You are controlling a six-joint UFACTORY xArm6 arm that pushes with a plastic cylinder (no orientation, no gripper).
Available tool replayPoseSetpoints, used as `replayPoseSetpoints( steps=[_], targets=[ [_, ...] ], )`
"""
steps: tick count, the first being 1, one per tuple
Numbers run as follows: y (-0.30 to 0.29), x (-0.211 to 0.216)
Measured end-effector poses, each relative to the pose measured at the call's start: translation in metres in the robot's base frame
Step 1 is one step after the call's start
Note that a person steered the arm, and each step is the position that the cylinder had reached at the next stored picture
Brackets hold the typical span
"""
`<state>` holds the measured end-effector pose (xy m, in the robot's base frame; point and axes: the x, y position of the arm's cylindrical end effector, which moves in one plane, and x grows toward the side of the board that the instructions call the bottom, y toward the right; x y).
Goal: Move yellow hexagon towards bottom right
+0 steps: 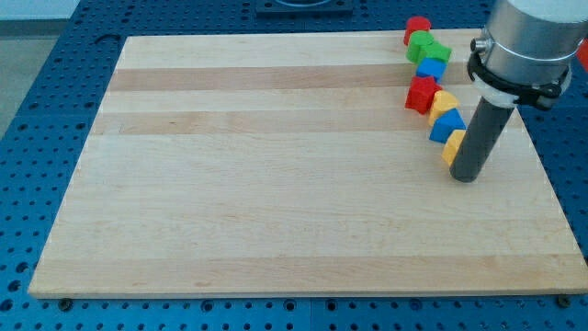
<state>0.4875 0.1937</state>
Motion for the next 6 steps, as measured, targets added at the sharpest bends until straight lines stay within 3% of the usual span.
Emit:
replayPoseSetpoints(
  steps=[2,3,4,5,6],
  targets=[
    [0.039,0.077],
    [0.088,0.062],
    [0.11,0.005],
    [0.113,-0.051],
    [0.092,-0.079]
  ],
)
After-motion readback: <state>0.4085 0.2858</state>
